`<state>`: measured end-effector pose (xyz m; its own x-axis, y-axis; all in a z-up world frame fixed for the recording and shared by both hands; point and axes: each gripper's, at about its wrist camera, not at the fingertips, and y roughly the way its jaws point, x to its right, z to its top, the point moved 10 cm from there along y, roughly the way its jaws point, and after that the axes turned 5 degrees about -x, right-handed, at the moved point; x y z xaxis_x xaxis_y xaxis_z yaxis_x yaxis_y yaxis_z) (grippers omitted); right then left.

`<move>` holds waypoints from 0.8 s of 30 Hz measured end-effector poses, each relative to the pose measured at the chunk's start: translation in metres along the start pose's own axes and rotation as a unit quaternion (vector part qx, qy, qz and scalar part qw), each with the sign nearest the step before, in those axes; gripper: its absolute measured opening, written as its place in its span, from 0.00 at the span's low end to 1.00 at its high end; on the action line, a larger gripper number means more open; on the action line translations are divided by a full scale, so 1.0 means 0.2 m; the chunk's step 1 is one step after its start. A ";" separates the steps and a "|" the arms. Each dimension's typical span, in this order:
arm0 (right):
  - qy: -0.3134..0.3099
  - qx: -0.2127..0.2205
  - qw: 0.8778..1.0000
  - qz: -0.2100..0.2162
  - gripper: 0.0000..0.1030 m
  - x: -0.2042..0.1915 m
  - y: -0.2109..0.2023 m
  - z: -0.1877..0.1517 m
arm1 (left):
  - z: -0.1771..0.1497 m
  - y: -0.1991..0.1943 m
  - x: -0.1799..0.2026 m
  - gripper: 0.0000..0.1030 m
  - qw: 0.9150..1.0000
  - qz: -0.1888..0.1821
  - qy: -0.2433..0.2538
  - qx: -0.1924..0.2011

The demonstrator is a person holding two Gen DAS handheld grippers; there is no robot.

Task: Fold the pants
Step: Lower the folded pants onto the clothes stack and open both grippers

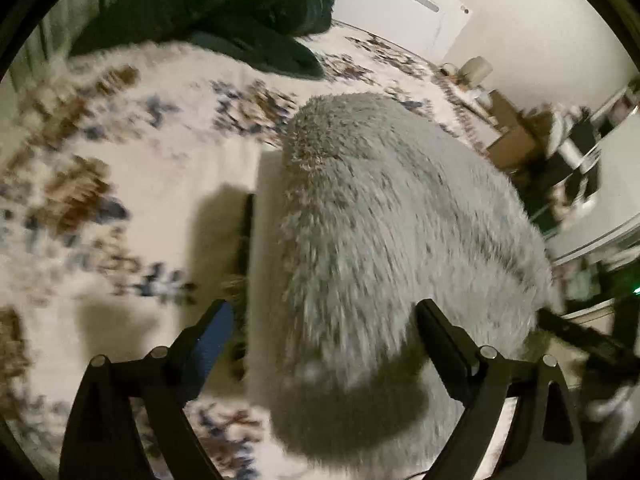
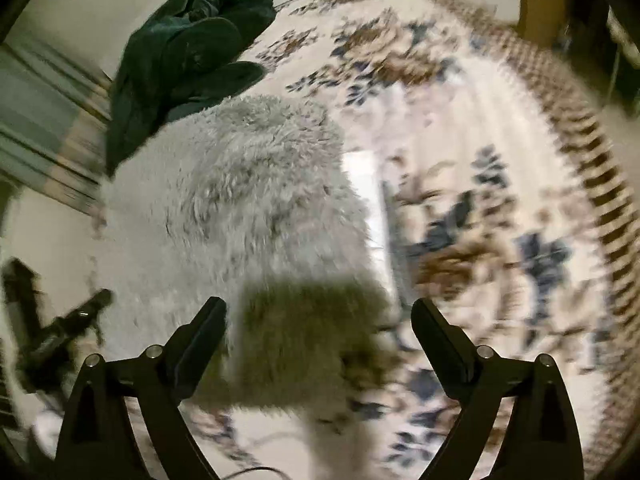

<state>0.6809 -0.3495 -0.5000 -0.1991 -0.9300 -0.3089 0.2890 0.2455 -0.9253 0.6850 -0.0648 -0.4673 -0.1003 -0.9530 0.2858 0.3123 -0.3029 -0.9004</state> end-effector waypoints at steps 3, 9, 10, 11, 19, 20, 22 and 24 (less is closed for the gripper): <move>-0.019 0.039 0.996 -0.073 1.00 0.00 -0.19 -0.06 | -0.09 -0.14 0.04 0.90 0.998 0.057 0.015 0.022; -0.040 0.093 0.986 -0.135 1.00 -0.06 -0.53 -0.22 | -0.20 -0.44 0.11 0.90 0.988 0.131 0.044 0.075; -0.043 0.099 0.985 -0.136 1.00 -0.09 -0.61 -0.27 | -0.23 -0.50 0.14 0.90 0.987 0.129 0.044 0.081; -0.046 0.105 0.984 -0.137 1.00 -0.11 -0.67 -0.31 | -0.25 -0.55 0.17 0.90 0.987 0.128 0.044 0.085; -0.074 0.159 0.976 -0.127 1.00 -0.28 -1.34 -0.69 | -0.49 -1.06 0.40 0.90 0.981 0.129 0.061 0.131; -0.077 0.166 0.975 -0.127 1.00 -0.29 -1.41 -0.72 | -0.52 -1.10 0.42 0.90 0.981 0.129 0.060 0.134; -0.083 0.179 0.973 -0.121 1.00 -0.32 -1.57 -0.83 | -0.59 -1.22 0.46 0.90 0.980 0.129 0.056 0.144; -0.091 0.193 0.970 -0.119 1.00 -0.34 -1.74 -0.92 | -0.67 -1.36 0.51 0.90 0.977 0.131 0.055 0.157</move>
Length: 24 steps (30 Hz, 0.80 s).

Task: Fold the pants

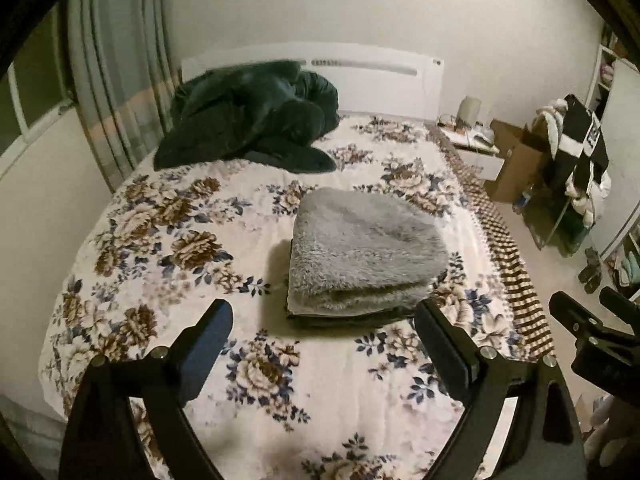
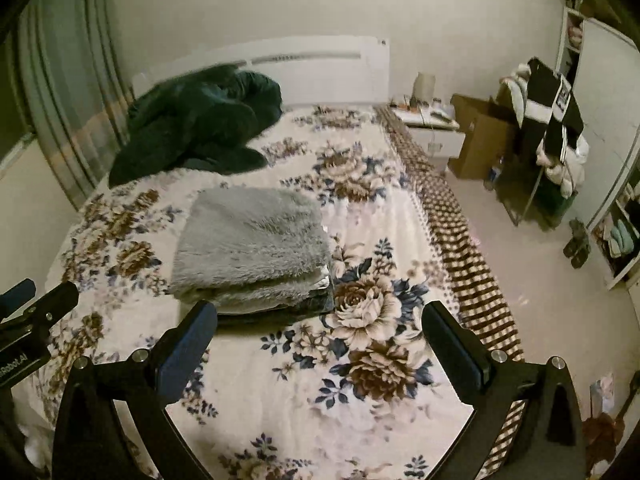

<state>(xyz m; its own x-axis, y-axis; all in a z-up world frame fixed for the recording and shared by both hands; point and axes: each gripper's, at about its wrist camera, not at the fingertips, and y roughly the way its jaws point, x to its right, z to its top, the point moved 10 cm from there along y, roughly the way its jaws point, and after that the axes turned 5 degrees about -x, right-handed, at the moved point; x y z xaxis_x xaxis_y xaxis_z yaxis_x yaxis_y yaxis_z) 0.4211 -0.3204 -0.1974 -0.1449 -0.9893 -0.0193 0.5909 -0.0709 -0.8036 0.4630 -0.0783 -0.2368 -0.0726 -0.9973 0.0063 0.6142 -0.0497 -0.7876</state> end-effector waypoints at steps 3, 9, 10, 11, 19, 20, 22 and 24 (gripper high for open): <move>-0.009 0.024 1.000 0.007 1.00 0.02 -0.29 -0.05 | -0.04 -0.20 0.00 0.90 1.000 0.008 -0.008 0.017; -0.023 0.065 0.997 0.024 1.00 0.06 -0.81 -0.17 | -0.15 -0.60 0.04 0.90 0.998 0.023 -0.018 0.052; -0.025 0.070 0.997 0.025 1.00 0.06 -0.89 -0.19 | -0.17 -0.66 0.05 0.92 0.998 0.023 -0.021 0.054; -0.027 0.073 0.997 0.025 1.00 0.07 -0.94 -0.21 | -0.19 -0.70 0.05 0.98 0.998 0.022 -0.022 0.056; -0.035 0.096 0.994 0.026 1.00 0.09 -1.42 -0.37 | -0.27 -1.00 0.06 1.00 0.995 0.028 -0.029 0.090; -0.037 0.097 0.994 0.025 1.00 0.08 -1.46 -0.38 | -0.28 -1.02 0.05 1.00 0.995 0.026 -0.030 0.091; -0.036 0.095 0.994 0.028 1.00 0.06 -1.52 -0.41 | -0.29 -1.05 0.04 1.00 0.995 0.026 -0.029 0.094; -0.037 0.096 0.994 0.032 1.00 0.05 -1.58 -0.43 | -0.31 -1.08 0.04 1.00 0.995 0.025 -0.028 0.097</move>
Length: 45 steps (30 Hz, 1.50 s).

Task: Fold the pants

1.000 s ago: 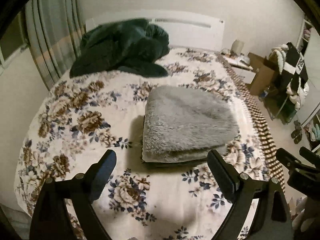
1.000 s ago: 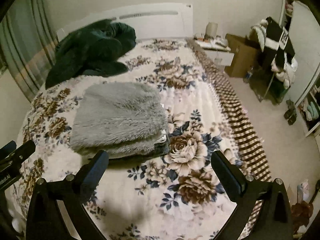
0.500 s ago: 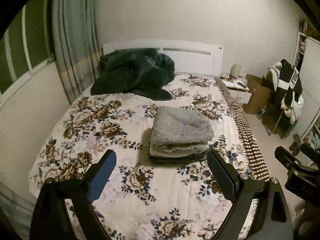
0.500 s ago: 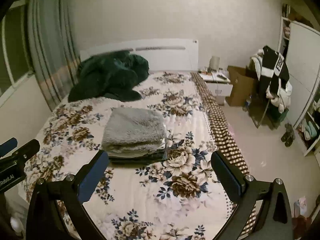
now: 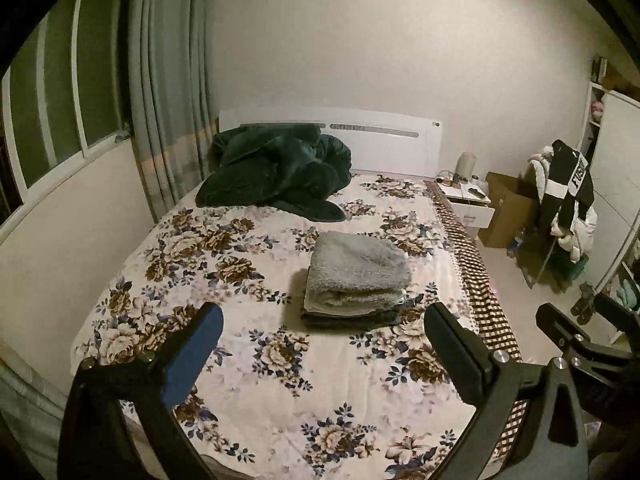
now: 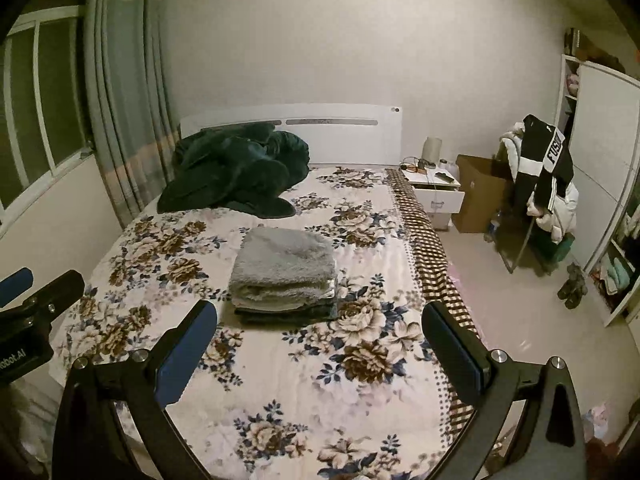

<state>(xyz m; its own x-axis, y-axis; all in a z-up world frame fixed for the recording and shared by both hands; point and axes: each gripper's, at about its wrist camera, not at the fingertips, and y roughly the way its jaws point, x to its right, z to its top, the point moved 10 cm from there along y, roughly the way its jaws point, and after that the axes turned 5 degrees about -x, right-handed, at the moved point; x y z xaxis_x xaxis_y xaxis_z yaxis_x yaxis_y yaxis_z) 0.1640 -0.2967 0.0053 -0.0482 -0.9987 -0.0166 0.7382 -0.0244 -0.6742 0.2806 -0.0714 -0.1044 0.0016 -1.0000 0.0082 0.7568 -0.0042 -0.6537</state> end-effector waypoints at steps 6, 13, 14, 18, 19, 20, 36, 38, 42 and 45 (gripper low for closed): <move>-0.002 0.007 1.000 -0.006 1.00 -0.04 -0.07 0.00 | -0.04 -0.02 -0.02 1.00 1.000 0.002 0.010 -0.003; -0.001 0.003 1.000 -0.004 1.00 -0.09 -0.09 -0.01 | -0.08 -0.03 -0.03 1.00 1.000 0.002 0.012 -0.007; -0.002 0.004 1.000 -0.004 1.00 -0.09 -0.09 -0.01 | -0.08 -0.03 -0.03 1.00 1.000 0.001 0.013 -0.008; -0.002 0.004 1.000 -0.001 1.00 -0.13 -0.10 -0.02 | -0.08 -0.04 -0.03 1.00 1.000 0.003 0.012 -0.007; -0.002 0.004 1.000 -0.001 1.00 -0.14 -0.11 -0.02 | -0.08 -0.05 -0.03 1.00 1.000 0.004 0.013 -0.006; -0.003 0.004 1.000 -0.001 1.00 -0.15 -0.11 -0.02 | -0.07 -0.05 -0.03 1.00 1.000 0.004 0.014 -0.006; 0.004 0.002 1.000 0.004 1.00 -0.19 -0.11 -0.03 | -0.06 -0.10 -0.05 1.00 1.000 0.010 0.016 -0.001; 0.004 0.002 1.000 0.003 1.00 -0.19 -0.11 -0.03 | -0.06 -0.10 -0.05 1.00 1.000 0.008 0.017 0.000; 0.003 0.003 1.000 0.003 1.00 -0.19 -0.11 -0.03 | -0.06 -0.11 -0.05 1.00 1.000 0.006 0.018 -0.001; 0.005 0.002 1.000 0.003 1.00 -0.19 -0.11 -0.03 | -0.05 -0.11 -0.05 1.00 1.000 0.006 0.017 -0.001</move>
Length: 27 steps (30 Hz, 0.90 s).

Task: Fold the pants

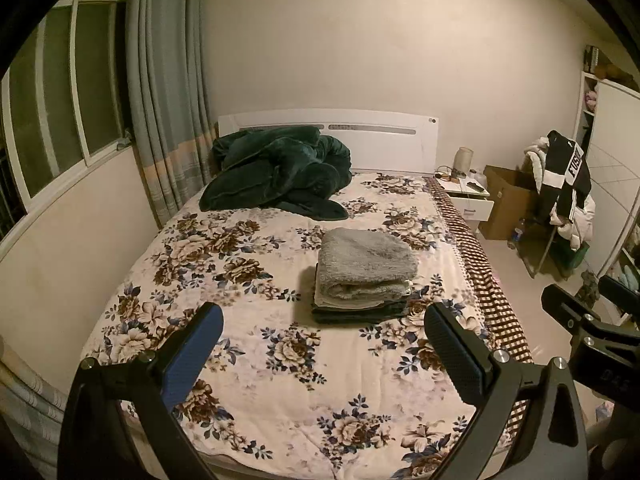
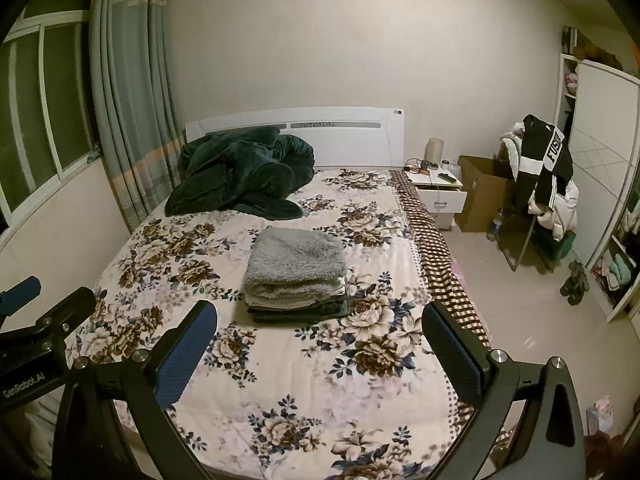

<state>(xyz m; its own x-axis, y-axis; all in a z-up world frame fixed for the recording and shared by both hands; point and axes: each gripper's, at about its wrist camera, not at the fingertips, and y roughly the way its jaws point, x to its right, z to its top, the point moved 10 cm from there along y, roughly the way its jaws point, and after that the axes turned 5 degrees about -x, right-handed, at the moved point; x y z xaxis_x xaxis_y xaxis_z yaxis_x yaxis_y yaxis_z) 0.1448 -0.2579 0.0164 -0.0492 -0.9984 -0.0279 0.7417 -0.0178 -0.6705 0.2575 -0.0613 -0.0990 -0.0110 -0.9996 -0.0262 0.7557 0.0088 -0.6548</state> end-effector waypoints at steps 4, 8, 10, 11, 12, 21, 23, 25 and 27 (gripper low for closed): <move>0.000 -0.001 1.000 0.000 1.00 -0.02 0.00 -0.01 | 0.00 0.00 0.00 1.00 1.000 0.000 0.000 -0.002; -0.001 -0.001 1.000 0.001 1.00 -0.04 0.00 -0.02 | 0.00 -0.01 0.00 1.00 1.000 0.000 -0.001 -0.001; 0.000 -0.001 1.000 0.001 1.00 -0.04 0.00 -0.02 | 0.00 -0.01 0.00 1.00 1.000 0.002 -0.001 0.001; 0.000 -0.001 1.000 0.001 1.00 -0.04 0.00 -0.02 | 0.00 -0.01 0.00 1.00 1.000 0.000 -0.001 0.000; -0.001 -0.001 1.000 0.001 1.00 -0.04 0.00 -0.02 | 0.00 -0.01 0.00 1.00 1.000 0.001 -0.001 0.000; 0.000 -0.002 1.000 0.004 1.00 -0.05 0.00 -0.02 | 0.00 -0.02 0.00 1.00 1.000 0.001 -0.002 0.002; 0.000 -0.002 1.000 0.004 1.00 -0.06 0.00 -0.02 | 0.00 -0.02 0.00 1.00 1.000 0.001 -0.002 0.003; 0.001 -0.003 1.000 0.005 1.00 -0.06 0.00 -0.02 | 0.00 -0.02 0.00 1.00 1.000 0.001 -0.002 0.003; 0.001 -0.004 1.000 0.006 1.00 -0.07 0.00 -0.03 | 0.00 -0.02 0.00 1.00 1.000 0.001 -0.002 0.003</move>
<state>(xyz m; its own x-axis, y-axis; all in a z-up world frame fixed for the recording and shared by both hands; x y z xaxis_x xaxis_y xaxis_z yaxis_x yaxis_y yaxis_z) 0.1420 -0.2432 0.0123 -0.0418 -0.9984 -0.0386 0.7368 -0.0048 -0.6761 0.2544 -0.0608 -0.0954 -0.0070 -0.9997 -0.0240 0.7593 0.0103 -0.6507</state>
